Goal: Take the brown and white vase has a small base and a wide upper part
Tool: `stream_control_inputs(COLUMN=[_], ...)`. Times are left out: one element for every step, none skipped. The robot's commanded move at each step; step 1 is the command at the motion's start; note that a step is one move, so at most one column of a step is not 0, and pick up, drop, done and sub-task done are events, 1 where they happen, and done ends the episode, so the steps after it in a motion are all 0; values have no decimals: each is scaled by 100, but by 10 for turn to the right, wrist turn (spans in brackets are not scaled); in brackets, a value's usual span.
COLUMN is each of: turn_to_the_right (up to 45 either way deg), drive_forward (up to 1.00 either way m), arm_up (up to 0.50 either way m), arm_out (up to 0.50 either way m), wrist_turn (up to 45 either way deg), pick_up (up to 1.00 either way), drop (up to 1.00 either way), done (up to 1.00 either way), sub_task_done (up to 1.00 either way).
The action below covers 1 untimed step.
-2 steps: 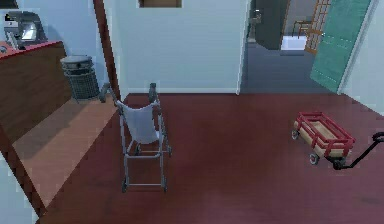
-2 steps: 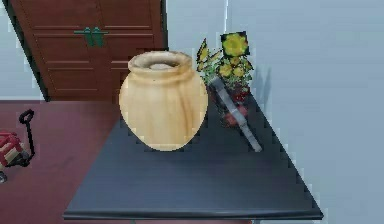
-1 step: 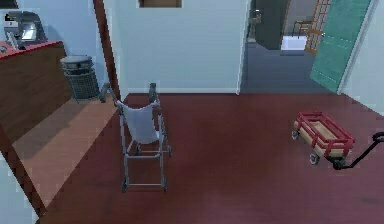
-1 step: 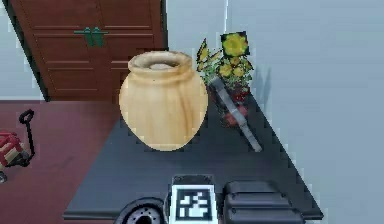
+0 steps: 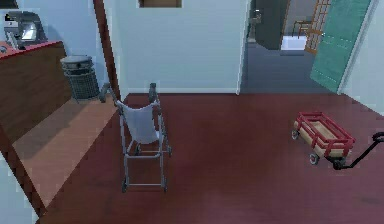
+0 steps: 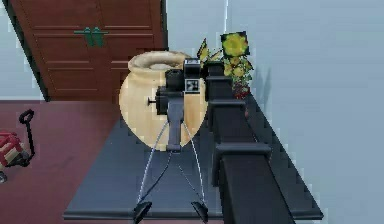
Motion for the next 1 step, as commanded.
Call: stream_control_inputs(turn_to_the_right=[0], drive_forward=[0], arm_up=[0], arm_out=[0], wrist_turn=[450], pick_up=[0], drop=[0], done=[0], sub_task_done=[0])
